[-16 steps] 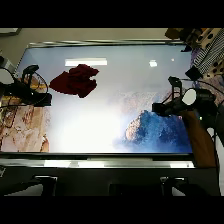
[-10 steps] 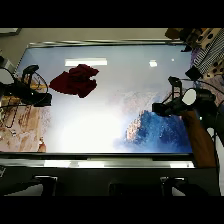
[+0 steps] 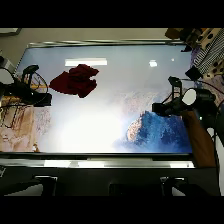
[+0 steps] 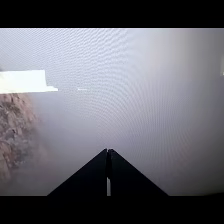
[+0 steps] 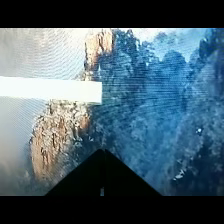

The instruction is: Fold the clothes and pants, and hang the long-sleeved shirts on hangers.

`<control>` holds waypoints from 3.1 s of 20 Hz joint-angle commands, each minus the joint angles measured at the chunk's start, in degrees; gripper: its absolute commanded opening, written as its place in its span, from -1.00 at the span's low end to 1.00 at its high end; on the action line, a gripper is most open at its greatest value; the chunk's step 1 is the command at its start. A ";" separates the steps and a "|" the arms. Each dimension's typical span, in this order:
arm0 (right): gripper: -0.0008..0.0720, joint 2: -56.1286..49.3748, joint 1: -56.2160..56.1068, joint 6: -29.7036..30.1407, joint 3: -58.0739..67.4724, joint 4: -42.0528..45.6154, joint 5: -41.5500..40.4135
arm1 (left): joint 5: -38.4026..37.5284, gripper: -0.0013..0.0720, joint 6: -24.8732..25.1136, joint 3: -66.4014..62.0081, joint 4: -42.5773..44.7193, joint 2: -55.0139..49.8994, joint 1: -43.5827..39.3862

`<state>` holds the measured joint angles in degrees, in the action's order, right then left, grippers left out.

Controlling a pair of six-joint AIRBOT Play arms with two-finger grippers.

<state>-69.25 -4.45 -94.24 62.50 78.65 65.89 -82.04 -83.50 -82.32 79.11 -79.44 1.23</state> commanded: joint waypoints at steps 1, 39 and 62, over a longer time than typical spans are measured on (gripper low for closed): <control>-0.90 0.02 -0.04 -0.02 0.04 0.00 0.00 | 0.04 -0.92 0.00 0.02 0.00 0.04 -0.02; -0.90 0.02 -0.04 0.00 0.04 0.00 0.00 | 7.17 -0.93 -6.45 -34.32 -6.99 -36.00 -11.69; -0.90 0.02 -0.04 0.00 0.04 0.00 0.00 | -9.46 0.94 -22.88 -29.62 1.60 -21.29 -41.66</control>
<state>-69.25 -4.45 -94.21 62.50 78.65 65.87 -83.15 -106.10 -111.50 73.71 -105.56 -42.81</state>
